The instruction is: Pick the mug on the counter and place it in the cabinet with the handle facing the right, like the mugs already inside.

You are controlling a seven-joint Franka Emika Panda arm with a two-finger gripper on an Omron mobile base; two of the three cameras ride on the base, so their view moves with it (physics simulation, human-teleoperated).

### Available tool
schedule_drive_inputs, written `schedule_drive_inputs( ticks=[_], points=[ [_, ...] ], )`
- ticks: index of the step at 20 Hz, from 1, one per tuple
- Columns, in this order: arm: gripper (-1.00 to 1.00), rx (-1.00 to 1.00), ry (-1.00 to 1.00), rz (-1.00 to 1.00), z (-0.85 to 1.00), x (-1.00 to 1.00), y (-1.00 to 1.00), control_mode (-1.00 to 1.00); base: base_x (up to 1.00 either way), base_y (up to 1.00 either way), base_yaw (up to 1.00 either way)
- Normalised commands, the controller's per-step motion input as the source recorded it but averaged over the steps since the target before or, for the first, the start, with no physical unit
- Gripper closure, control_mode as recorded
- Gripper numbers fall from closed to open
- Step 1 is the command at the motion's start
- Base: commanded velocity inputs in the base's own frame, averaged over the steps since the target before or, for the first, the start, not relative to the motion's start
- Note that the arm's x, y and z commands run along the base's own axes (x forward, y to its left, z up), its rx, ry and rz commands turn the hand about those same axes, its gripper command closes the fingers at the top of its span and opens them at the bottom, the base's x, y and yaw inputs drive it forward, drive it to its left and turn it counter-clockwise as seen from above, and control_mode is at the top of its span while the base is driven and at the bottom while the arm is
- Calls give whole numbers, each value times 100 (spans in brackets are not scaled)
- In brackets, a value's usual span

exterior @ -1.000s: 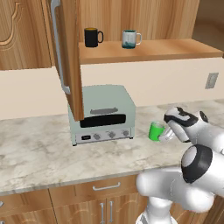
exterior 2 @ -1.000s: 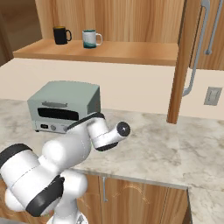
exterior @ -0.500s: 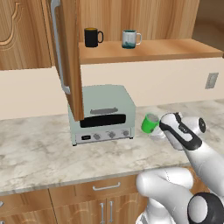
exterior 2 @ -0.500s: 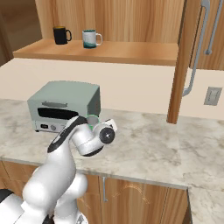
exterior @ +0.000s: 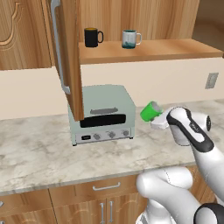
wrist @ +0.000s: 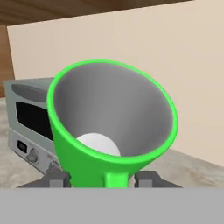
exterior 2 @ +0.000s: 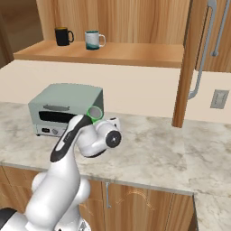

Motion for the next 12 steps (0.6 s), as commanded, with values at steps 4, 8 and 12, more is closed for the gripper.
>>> schedule_drive_inputs(
  ticks=[4, 8, 12],
  points=[
    [100, 9, 1, -1, 11, 0, 0, -100, 0, 0, 0],
    [100, 1, 2, -2, 6, 0, 0, -100, 0, 0, 0],
    [100, 0, 7, -3, 0, 0, 0, -100, 0, 0, 0]
  ],
)
